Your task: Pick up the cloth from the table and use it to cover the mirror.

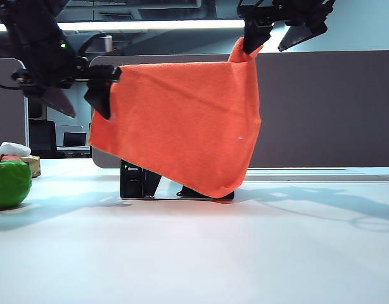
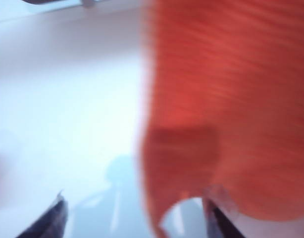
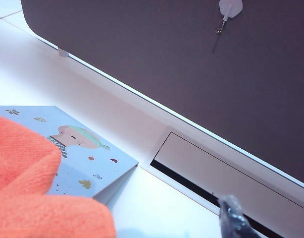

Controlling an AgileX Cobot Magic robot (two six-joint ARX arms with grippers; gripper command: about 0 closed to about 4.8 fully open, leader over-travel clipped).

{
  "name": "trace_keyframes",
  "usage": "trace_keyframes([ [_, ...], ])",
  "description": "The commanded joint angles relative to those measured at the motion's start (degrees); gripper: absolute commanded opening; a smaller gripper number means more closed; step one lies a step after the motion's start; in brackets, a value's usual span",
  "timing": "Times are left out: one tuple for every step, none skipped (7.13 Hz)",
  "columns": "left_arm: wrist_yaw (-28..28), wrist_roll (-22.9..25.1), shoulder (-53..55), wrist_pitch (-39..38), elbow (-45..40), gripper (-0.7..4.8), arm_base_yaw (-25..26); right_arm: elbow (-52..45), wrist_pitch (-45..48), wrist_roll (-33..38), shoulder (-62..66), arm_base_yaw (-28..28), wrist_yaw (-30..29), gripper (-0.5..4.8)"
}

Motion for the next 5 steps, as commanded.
trace_keyframes([
  [21.55, 0.85, -0.17, 0.9, 0.13, 3.3, 6.56, 0.22, 0.63, -0.13, -0.33, 0.07, -0.11, 4.4],
  [25.0, 2.84, 0.04, 1.14, 0.13, 2.68, 7.17, 0.22, 0.55, -0.13, -0.33, 0.07, -0.09, 4.4],
  [25.07, 2.82, 0.22, 1.14, 0.13, 2.63, 7.17, 0.22, 0.52, -0.11, -0.33, 0.07, -0.11, 4.4],
  [25.05, 2.82, 1.05, 1.18, 0.13, 1.84, 7.17, 0.22, 0.37, -0.04, -0.33, 0.07, -0.09, 4.4],
  [25.05, 2.8, 1.4, 1.18, 0.13, 1.78, 7.17, 0.22, 0.31, 0.09, -0.33, 0.07, -0.09, 4.4],
])
